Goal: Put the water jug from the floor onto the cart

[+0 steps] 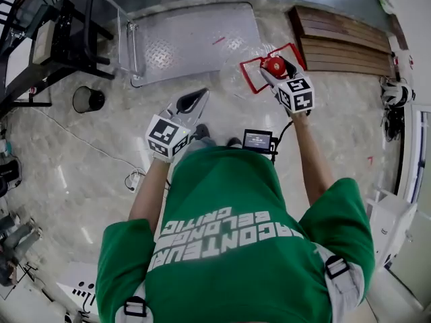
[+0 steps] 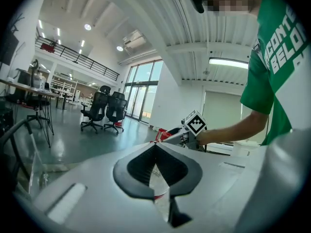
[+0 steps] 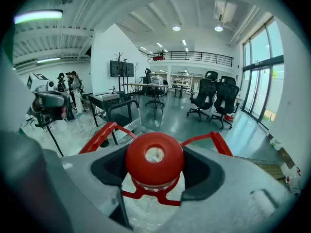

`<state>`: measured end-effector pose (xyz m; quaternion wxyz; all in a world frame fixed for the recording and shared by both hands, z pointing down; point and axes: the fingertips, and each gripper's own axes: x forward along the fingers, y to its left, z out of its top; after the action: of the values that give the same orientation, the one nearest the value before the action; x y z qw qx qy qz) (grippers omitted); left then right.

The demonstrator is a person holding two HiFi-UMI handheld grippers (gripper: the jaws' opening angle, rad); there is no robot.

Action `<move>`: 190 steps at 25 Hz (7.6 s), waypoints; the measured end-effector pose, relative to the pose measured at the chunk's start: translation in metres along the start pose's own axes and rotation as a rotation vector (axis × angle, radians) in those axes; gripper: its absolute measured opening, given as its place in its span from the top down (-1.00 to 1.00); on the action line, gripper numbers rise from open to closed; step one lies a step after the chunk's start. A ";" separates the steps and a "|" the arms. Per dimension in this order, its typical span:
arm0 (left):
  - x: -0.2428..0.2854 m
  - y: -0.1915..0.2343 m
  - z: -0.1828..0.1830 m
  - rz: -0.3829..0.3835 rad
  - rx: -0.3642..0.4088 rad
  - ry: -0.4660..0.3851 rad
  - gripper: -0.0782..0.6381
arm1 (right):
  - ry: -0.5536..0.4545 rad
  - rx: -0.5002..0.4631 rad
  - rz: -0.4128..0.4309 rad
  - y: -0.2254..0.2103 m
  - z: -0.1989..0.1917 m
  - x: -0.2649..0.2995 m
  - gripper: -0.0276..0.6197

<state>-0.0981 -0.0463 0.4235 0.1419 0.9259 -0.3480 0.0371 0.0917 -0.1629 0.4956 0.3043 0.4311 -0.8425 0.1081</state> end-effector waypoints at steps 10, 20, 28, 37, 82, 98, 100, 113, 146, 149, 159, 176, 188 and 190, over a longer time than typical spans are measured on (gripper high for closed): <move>-0.008 0.031 0.010 0.013 -0.002 -0.011 0.74 | 0.008 -0.055 0.029 0.008 0.037 0.037 -0.01; 0.029 0.077 0.019 0.058 -0.012 0.001 0.74 | 0.024 -0.078 0.090 -0.018 0.057 0.096 -0.01; 0.093 0.124 0.042 0.100 -0.023 0.022 0.74 | 0.036 -0.125 0.161 -0.056 0.076 0.152 -0.01; 0.157 0.160 0.061 0.141 -0.034 0.058 0.74 | 0.045 -0.176 0.232 -0.091 0.089 0.203 -0.01; 0.200 0.303 -0.002 0.052 -0.209 0.199 0.74 | 0.299 -0.206 0.290 -0.036 0.046 0.476 -0.01; 0.212 0.318 -0.042 0.018 -0.288 0.264 0.74 | 0.441 -0.241 0.323 -0.020 -0.014 0.558 -0.01; 0.214 0.319 -0.041 0.020 -0.287 0.262 0.74 | 0.430 -0.236 0.322 -0.019 -0.012 0.559 -0.01; 0.232 0.308 -0.035 -0.020 -0.261 0.253 0.74 | 0.403 -0.230 0.315 -0.015 -0.013 0.560 -0.01; 0.212 0.298 0.050 0.118 -0.109 0.080 0.74 | -0.037 -0.459 0.216 -0.089 0.195 0.350 0.55; 0.211 0.293 0.067 0.120 -0.067 0.056 0.74 | -0.122 -0.508 0.185 -0.099 0.223 0.311 0.92; 0.214 0.292 0.107 0.155 0.011 -0.011 0.74 | -0.275 -0.532 0.168 -0.108 0.274 0.248 0.93; 0.194 0.288 0.109 0.235 -0.006 -0.066 0.74 | -0.310 -0.348 0.225 -0.080 0.224 0.172 0.93; 0.201 0.285 0.101 0.214 -0.010 -0.051 0.74 | -0.303 -0.207 0.278 -0.058 0.205 0.174 0.94; 0.202 0.284 0.101 0.209 -0.011 -0.051 0.74 | -0.304 -0.214 0.281 -0.056 0.206 0.175 0.94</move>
<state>-0.1347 -0.4078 0.4285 0.1333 0.8846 -0.4462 0.0263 -0.0279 -0.4044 0.4343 0.1998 0.2863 -0.9371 -0.0066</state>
